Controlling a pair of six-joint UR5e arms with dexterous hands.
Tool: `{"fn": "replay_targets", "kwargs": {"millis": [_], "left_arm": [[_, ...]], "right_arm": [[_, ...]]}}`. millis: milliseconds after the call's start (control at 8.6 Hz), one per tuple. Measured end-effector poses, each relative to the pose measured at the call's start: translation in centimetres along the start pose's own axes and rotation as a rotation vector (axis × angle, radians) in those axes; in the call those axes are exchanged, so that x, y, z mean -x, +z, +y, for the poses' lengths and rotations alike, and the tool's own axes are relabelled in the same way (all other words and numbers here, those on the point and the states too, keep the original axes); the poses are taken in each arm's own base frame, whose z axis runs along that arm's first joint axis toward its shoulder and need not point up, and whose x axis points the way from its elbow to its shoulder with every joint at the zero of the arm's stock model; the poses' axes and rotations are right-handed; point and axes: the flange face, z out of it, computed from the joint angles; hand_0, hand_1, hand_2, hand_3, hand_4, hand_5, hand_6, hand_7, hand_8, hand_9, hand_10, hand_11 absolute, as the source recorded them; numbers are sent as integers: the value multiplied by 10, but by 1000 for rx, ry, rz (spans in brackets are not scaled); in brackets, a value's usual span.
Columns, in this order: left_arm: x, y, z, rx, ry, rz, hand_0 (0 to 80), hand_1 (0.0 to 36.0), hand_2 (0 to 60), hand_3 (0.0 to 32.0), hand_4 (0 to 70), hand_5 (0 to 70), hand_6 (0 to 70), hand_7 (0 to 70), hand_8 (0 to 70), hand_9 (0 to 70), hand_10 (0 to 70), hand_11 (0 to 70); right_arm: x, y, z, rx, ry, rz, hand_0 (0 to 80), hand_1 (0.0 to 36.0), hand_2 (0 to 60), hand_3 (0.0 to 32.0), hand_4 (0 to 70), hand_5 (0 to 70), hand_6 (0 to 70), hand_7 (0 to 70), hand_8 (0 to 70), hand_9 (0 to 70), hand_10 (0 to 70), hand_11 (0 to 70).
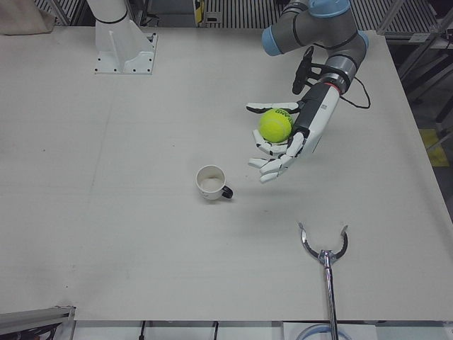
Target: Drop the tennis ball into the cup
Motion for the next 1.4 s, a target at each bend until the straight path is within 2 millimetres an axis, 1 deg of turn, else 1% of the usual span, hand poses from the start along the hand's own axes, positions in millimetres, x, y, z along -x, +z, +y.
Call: {"fn": "replay_targets", "kwargs": {"millis": [116,233,349,465,581,698,814,930,1047,1163,1279,1395], "left_arm": [[0,0,0,0,0,0,800,323,0,0,39,207,581,551,274,344,90,167],[0,1,1,2,0,0,800,332,0,0,37,177,414,584,243,354,92,170],[0,1,2,3,1,0,800,319,0,0,36,201,559,552,268,343,96,175],[0,1,3,3,2,0,800,317,0,0,35,195,527,512,244,310,95,174],[0,1,3,2,6,0,800,317,0,0,33,203,566,493,251,304,94,172],[1,1,2,-1,11,0,800,316,0,0,34,188,489,534,246,328,98,177],[1,1,2,-3,28,1,800,314,0,0,37,187,491,541,249,332,99,180],[2,2,3,2,64,2,800,317,0,0,37,179,445,533,233,322,102,184],[9,5,4,10,88,-9,800,311,0,0,35,190,507,518,244,318,104,186],[21,9,4,17,96,-26,800,314,0,0,34,183,466,527,237,321,103,185],[33,13,4,25,100,-40,800,307,0,0,35,189,508,523,248,323,105,187],[46,17,6,38,111,-50,800,312,0,0,33,175,424,536,232,327,106,189]], "right_arm": [[0,0,0,0,0,0,0,0,0,0,0,0,0,0,0,0,0,0],[0,0,0,0,0,0,0,0,0,0,0,0,0,0,0,0,0,0],[0,0,0,0,0,0,0,0,0,0,0,0,0,0,0,0,0,0],[0,0,0,0,-1,0,0,0,0,0,0,0,0,0,0,0,0,0],[0,0,0,0,0,0,0,0,0,0,0,0,0,0,0,0,0,0],[0,0,0,0,0,0,0,0,0,0,0,0,0,0,0,0,0,0],[0,0,0,0,0,0,0,0,0,0,0,0,0,0,0,0,0,0],[0,0,0,0,0,0,0,0,0,0,0,0,0,0,0,0,0,0],[0,0,0,0,0,0,0,0,0,0,0,0,0,0,0,0,0,0],[0,0,0,0,0,0,0,0,0,0,0,0,0,0,0,0,0,0],[0,0,0,0,0,0,0,0,0,0,0,0,0,0,0,0,0,0],[0,0,0,1,0,0,0,0,0,0,0,0,0,0,0,0,0,0]]}}
